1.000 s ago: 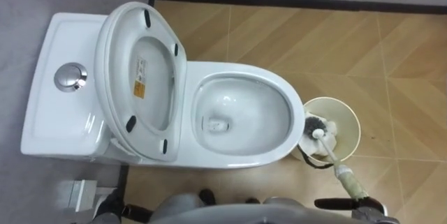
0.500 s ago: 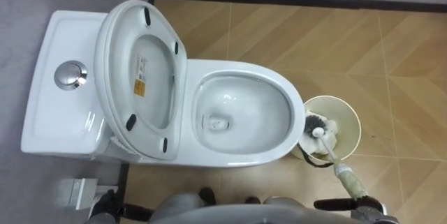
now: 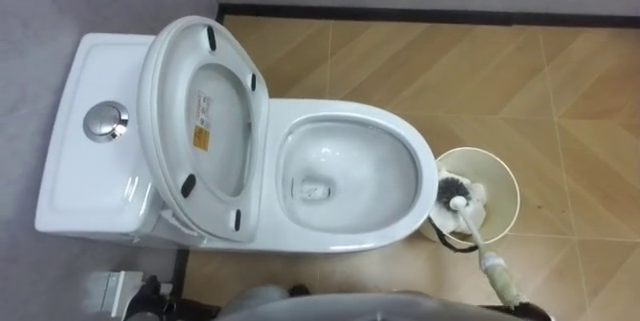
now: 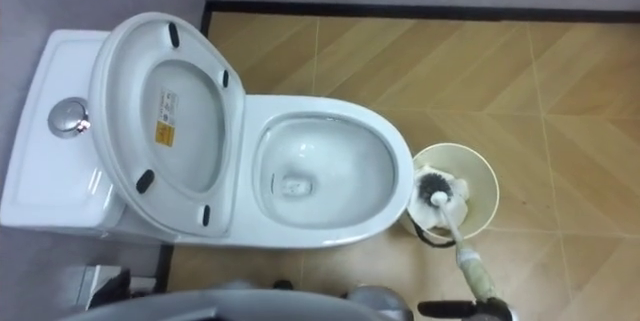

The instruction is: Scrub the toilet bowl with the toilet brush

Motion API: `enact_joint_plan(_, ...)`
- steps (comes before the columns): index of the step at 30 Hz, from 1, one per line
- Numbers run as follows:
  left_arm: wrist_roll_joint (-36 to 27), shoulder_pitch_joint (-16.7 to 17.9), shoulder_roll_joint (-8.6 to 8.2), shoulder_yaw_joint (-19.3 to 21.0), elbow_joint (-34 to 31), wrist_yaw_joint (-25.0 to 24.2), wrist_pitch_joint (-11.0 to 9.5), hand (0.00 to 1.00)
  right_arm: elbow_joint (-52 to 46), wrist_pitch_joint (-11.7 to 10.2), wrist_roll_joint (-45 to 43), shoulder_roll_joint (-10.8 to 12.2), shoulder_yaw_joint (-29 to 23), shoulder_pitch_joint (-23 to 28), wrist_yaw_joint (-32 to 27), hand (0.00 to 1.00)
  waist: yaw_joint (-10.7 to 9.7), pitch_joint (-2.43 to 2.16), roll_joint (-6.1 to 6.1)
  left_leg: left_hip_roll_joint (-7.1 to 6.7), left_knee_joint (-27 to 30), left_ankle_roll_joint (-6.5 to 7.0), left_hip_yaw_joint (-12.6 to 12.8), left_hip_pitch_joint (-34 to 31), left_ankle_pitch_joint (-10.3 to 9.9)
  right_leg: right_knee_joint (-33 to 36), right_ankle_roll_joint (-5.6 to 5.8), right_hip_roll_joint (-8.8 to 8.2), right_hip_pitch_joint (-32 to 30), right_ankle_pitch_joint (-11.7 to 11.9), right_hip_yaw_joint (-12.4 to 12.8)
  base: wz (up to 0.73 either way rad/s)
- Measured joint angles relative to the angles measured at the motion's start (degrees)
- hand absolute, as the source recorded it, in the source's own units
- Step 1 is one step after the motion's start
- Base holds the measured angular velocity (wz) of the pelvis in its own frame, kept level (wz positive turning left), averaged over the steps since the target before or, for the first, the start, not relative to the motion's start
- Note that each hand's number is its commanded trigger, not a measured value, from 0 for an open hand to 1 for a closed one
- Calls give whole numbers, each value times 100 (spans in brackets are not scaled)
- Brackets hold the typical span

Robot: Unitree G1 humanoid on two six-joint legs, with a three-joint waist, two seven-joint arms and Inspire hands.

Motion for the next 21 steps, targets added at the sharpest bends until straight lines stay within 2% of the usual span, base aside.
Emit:
enact_joint_plan(3, 2, 48, -3, 5, -10, 2, 30, 0, -36, -9, 5, 0, -1, 99, 0, 0, 1, -8, -27, -7, -12, -2, 14, 49, 1, -81, -1, 2, 71, 1, 46, 0)
enact_joint_plan(4, 3, 55, -3, 15, -22, 2, 30, 0, -58, -9, 3, 2, -2, 142, 2, 0, 1, -23, -39, -6, -13, -2, 18, 58, 1, -78, -1, 1, 76, 1, 52, -5)
enact_joint_plan(6, 11, 62, -11, 132, -28, 2, 30, 0, -47, -11, -36, 3, -35, 153, 17, 0, 7, -20, -63, 1, -27, -3, 74, 102, 1, -77, -1, 7, 87, 1, 128, -15)
enact_joint_plan(10, 14, 136, -13, 340, -85, 7, 31, 0, -5, -60, -213, 7, -257, 304, 62, 0, -32, -30, -141, 0, -30, -1, 112, 229, -1, -71, -1, 1, 195, 1, 134, -6)
enact_joint_plan(12, 14, 187, -15, 344, -164, 7, 37, 0, 2, -38, -254, 8, -346, 395, 45, 0, -40, -49, -149, 1, -28, 1, 113, 237, -3, -64, -1, 2, 204, 1, 138, 0)
enact_joint_plan(15, 14, 278, -18, 342, -252, 5, 53, 0, 16, 120, -410, 16, -467, 505, -2, 0, -68, -46, -166, 7, -9, 2, 118, 279, -3, -56, -7, 5, 252, 4, 148, -1)
enact_joint_plan(16, 17, 317, -18, 342, -253, 4, 78, 0, 13, 183, -471, 15, -473, 575, -30, 0, -74, -30, -171, 9, -12, 5, 118, 311, -7, -49, -7, 8, 281, 4, 169, -4)
enact_joint_plan(17, 18, 337, -18, 341, -257, -3, 131, 0, 11, 212, -470, 16, -473, 631, -50, 0, -74, -44, -175, 11, -9, 5, 122, 323, -8, -39, -7, 18, 288, 4, 225, -5)
enact_joint_plan(21, 33, 355, -19, 340, -257, -20, 166, 0, 4, 320, -475, 16, -512, 643, -76, 0, -95, -39, -170, 16, -7, 7, 139, 328, -8, 32, -8, 22, 265, 4, 267, -3)
